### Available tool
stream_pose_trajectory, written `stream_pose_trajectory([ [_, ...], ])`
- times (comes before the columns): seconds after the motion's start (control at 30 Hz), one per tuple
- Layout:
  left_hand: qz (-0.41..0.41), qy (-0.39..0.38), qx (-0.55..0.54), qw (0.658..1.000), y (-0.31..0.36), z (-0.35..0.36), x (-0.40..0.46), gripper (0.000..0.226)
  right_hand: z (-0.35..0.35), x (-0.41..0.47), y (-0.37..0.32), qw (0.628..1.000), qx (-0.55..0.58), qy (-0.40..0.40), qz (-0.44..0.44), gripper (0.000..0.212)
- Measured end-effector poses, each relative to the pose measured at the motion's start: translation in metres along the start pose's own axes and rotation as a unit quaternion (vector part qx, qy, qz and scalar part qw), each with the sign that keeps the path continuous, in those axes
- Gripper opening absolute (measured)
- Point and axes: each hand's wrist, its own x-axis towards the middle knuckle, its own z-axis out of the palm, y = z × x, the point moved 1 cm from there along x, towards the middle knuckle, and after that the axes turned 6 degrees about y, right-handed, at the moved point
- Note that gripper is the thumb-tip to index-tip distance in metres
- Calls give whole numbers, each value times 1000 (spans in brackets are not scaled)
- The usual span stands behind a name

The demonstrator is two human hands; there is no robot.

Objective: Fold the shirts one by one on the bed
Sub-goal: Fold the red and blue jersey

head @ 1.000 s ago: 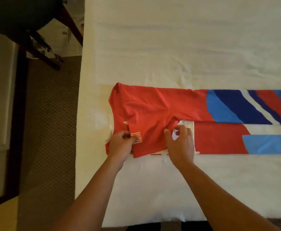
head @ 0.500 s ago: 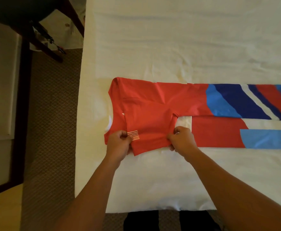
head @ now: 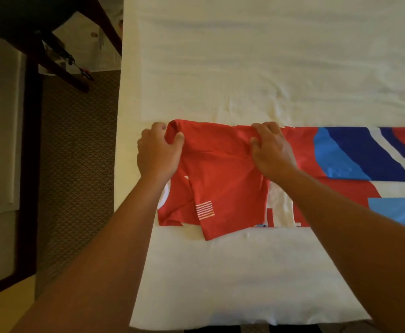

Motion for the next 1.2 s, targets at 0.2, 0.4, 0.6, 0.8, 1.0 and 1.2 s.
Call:
stream_pose_trajectory([
  [0.2, 19, -36, 61, 997, 6, 25, 34, 55, 5, 30, 1, 998, -42, -30, -21, 37],
  [0.4, 43, 1, 41, 998, -12, 29, 54, 15, 13, 46, 12, 998, -66, -9, -17, 17],
  [0.6, 191, 76, 88, 975, -1, 32, 17, 50, 28, 1, -1, 986, -104, 111, -75, 43],
  [0.8, 316, -83, 232, 916, -39, 50, 1, 74, 64, -53, 5, 967, -185, -26, -175, 65],
  [1.0, 340, -131, 269, 891, -52, 36, 26, 83, 65, -63, 20, 965, -209, -50, -150, 75],
  [1.2, 311, -151, 258, 902, -39, 31, 23, 87, 66, -92, -30, 961, -103, 50, -253, 44],
])
